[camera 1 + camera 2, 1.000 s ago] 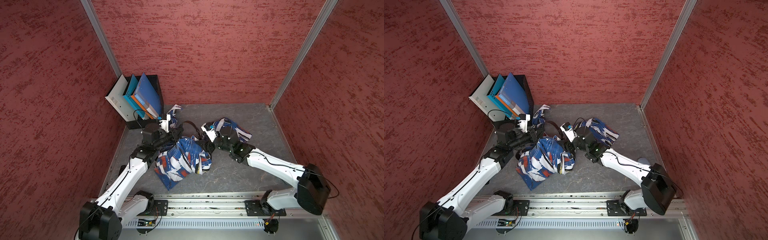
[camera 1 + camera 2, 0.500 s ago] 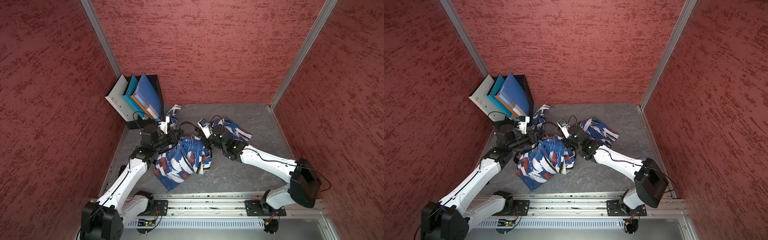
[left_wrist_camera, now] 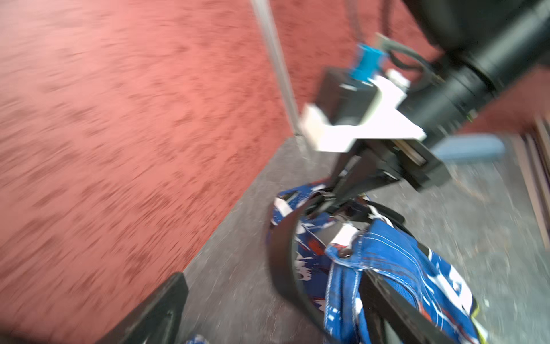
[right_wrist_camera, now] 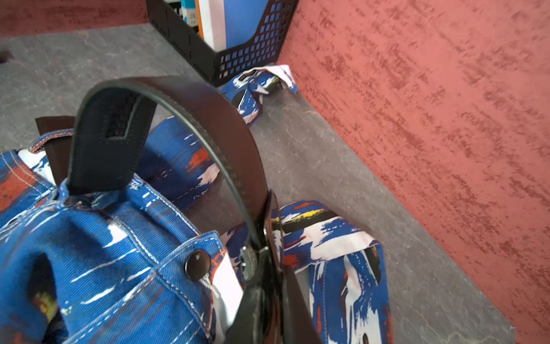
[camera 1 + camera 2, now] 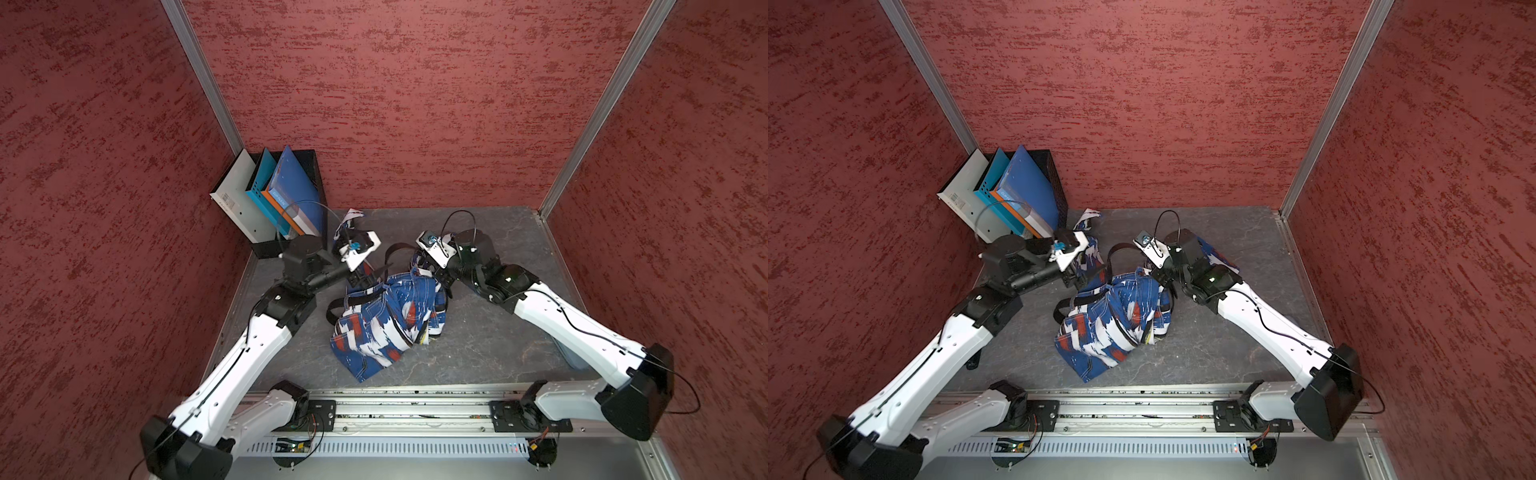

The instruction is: Remove the belt from the trousers

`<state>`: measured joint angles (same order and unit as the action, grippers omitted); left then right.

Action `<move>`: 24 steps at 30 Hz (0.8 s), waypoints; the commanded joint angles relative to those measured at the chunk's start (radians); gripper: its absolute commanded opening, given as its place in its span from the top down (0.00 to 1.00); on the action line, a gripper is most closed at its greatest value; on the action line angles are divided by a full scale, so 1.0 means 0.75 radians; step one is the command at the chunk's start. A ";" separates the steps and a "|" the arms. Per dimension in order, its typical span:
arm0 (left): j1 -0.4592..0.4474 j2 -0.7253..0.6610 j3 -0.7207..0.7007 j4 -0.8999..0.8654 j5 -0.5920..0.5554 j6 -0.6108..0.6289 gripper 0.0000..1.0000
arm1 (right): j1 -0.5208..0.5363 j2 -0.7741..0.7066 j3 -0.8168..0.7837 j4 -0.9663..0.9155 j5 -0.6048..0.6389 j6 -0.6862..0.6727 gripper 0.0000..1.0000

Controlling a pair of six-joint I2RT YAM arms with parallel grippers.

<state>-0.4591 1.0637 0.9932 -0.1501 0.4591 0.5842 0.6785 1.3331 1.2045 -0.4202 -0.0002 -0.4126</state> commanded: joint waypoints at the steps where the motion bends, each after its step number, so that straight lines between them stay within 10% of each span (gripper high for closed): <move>1: -0.104 0.176 0.054 -0.018 -0.128 0.219 0.14 | 0.000 -0.030 0.035 -0.023 -0.098 0.001 1.00; 11: -0.145 0.425 0.177 0.090 -0.234 0.230 0.45 | 0.000 -0.076 -0.014 0.013 -0.124 0.057 1.00; 24: -0.101 0.317 0.105 0.118 0.031 0.013 0.51 | -0.015 -0.091 -0.065 0.060 -0.165 0.125 1.00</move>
<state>-0.5369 1.3014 1.0775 -0.0586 0.4240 0.6209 0.6685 1.2957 1.1610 -0.4183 -0.0788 -0.3389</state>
